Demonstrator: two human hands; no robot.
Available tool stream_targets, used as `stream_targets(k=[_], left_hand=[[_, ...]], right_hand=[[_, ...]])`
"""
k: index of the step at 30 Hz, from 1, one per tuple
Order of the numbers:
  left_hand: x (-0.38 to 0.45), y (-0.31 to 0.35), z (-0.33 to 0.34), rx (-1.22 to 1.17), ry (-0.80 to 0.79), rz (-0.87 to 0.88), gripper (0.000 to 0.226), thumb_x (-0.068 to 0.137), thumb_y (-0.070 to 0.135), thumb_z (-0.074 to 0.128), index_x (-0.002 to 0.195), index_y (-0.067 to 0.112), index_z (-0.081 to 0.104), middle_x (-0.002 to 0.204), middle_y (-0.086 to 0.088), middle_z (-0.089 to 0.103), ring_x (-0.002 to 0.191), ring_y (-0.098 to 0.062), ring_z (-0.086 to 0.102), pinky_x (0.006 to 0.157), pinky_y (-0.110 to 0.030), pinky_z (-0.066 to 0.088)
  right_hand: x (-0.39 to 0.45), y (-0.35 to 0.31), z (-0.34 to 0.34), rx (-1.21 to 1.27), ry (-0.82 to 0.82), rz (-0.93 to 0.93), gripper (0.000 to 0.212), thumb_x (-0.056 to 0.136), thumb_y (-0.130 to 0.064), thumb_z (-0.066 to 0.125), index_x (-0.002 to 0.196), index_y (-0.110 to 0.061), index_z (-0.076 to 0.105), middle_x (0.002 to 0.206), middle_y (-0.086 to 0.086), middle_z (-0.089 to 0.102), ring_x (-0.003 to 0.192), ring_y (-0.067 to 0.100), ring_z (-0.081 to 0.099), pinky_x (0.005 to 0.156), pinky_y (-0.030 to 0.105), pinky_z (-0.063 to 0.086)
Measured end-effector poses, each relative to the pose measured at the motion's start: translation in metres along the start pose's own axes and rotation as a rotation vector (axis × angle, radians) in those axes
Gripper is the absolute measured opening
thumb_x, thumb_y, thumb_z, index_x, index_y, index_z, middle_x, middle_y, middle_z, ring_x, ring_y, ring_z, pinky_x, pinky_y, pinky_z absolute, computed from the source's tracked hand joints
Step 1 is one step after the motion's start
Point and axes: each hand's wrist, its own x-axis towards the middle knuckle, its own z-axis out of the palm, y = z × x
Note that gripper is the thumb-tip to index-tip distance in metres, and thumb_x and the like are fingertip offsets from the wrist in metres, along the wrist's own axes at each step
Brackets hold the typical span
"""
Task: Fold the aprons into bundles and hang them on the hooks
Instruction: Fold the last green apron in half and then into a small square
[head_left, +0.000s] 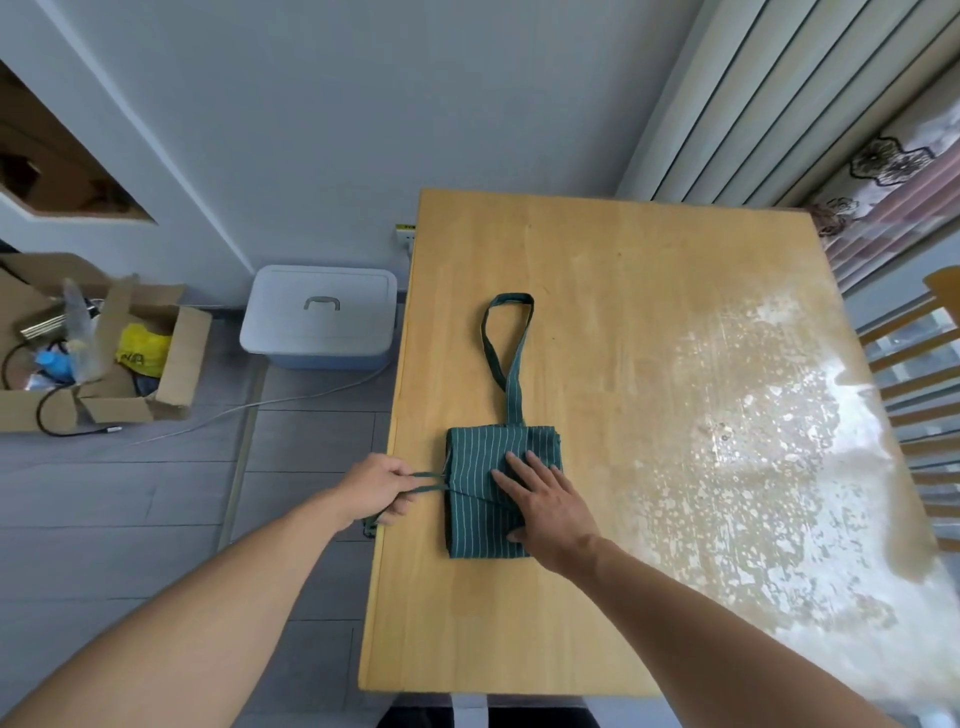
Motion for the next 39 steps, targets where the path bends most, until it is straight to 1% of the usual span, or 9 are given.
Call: stream_targets(k=[6, 9, 13, 18, 20, 22, 25, 31, 39], left_hand=[[0.008, -0.016, -0.045, 0.344, 0.201, -0.049, 0.019, 0.098, 0.019, 0.046, 0.091, 0.012, 0.062, 0.083, -0.013, 0.07, 0.073, -0.026, 0.066, 0.071, -0.038, 0.059], [0.001, -0.032, -0.087, 0.665, 0.441, -0.186, 0.014, 0.098, 0.023, 0.048, 0.109, 0.021, 0.056, 0.115, -0.009, 0.067, 0.106, -0.031, 0.063, 0.086, -0.035, 0.049], [-0.009, -0.045, -0.11, 0.754, 0.694, -0.223, 0.052, 0.091, 0.016, 0.063, 0.14, 0.018, 0.046, 0.138, -0.012, 0.052, 0.13, -0.033, 0.046, 0.104, -0.044, 0.043], [-0.011, -0.014, -0.034, 0.64, 0.503, 0.536, 0.046, 0.093, 0.021, 0.067, 0.138, 0.023, 0.058, 0.148, 0.0, 0.05, 0.141, -0.023, 0.038, 0.115, -0.052, 0.037], [-0.016, 0.004, 0.016, 0.746, 0.31, 0.703, 0.066, 0.093, 0.043, 0.063, 0.153, 0.03, 0.038, 0.166, 0.007, 0.02, 0.155, -0.017, 0.009, 0.126, -0.053, 0.012], [-0.015, 0.009, 0.055, 0.908, 0.12, 0.679, 0.094, 0.089, 0.067, 0.053, 0.161, 0.031, 0.005, 0.166, 0.009, -0.018, 0.153, -0.012, -0.022, 0.125, -0.045, -0.01], [-0.001, -0.004, 0.075, 1.099, 0.069, 0.599, 0.121, 0.078, 0.088, 0.041, 0.158, 0.02, -0.02, 0.161, 0.003, -0.035, 0.147, -0.013, -0.036, 0.126, -0.045, -0.01], [0.009, -0.011, 0.074, 1.183, 0.036, 0.586, 0.145, 0.061, 0.1, 0.045, 0.152, 0.017, -0.033, 0.154, 0.004, -0.048, 0.141, -0.013, -0.047, 0.12, -0.05, -0.022], [0.015, -0.013, 0.079, 1.135, 0.057, 0.574, 0.128, 0.071, 0.1, 0.023, 0.152, 0.018, -0.033, 0.155, 0.004, -0.048, 0.141, -0.013, -0.046, 0.121, -0.052, -0.021]], right_hand=[[0.003, -0.002, -0.006, 0.025, -0.044, 0.029, 0.099, 0.09, -0.037, 0.073, 0.162, -0.037, 0.005, 0.17, -0.007, -0.006, 0.157, 0.019, -0.01, 0.127, 0.053, 0.004], [0.002, -0.001, -0.007, -0.024, -0.062, 0.022, 0.101, 0.09, -0.039, 0.073, 0.161, -0.037, 0.002, 0.17, -0.006, -0.008, 0.156, 0.02, -0.011, 0.126, 0.055, -0.001], [0.002, -0.003, -0.006, -0.077, -0.051, 0.026, 0.1, 0.091, -0.042, 0.071, 0.161, -0.037, 0.0, 0.17, -0.004, -0.009, 0.156, 0.021, -0.012, 0.124, 0.054, -0.008], [0.002, -0.005, -0.006, -0.128, -0.052, 0.011, 0.098, 0.092, -0.047, 0.067, 0.162, -0.035, -0.001, 0.17, -0.001, -0.01, 0.156, 0.023, -0.011, 0.124, 0.055, -0.01], [0.0, -0.006, -0.006, -0.196, -0.026, -0.014, 0.096, 0.094, -0.051, 0.062, 0.162, -0.032, -0.002, 0.169, 0.001, -0.012, 0.156, 0.025, -0.011, 0.124, 0.055, -0.012], [-0.004, -0.006, -0.003, -0.243, 0.018, -0.062, 0.092, 0.096, -0.054, 0.056, 0.162, -0.028, -0.002, 0.167, 0.002, -0.016, 0.155, 0.025, -0.015, 0.123, 0.051, -0.015], [-0.015, 0.005, 0.011, -0.19, 0.045, -0.136, 0.086, 0.097, -0.061, 0.041, 0.162, -0.026, -0.002, 0.167, 0.0, -0.014, 0.155, 0.023, -0.016, 0.12, 0.043, -0.016], [-0.026, 0.025, 0.028, -0.075, -0.006, -0.145, 0.094, 0.093, -0.07, 0.039, 0.16, -0.031, -0.014, 0.166, -0.009, -0.023, 0.151, 0.012, -0.029, 0.124, 0.037, -0.011], [-0.022, 0.022, 0.039, -0.124, 0.057, -0.077, 0.089, 0.086, -0.019, 0.05, 0.163, -0.024, 0.006, 0.17, 0.001, 0.001, 0.156, 0.024, -0.003, 0.126, 0.043, 0.014]])
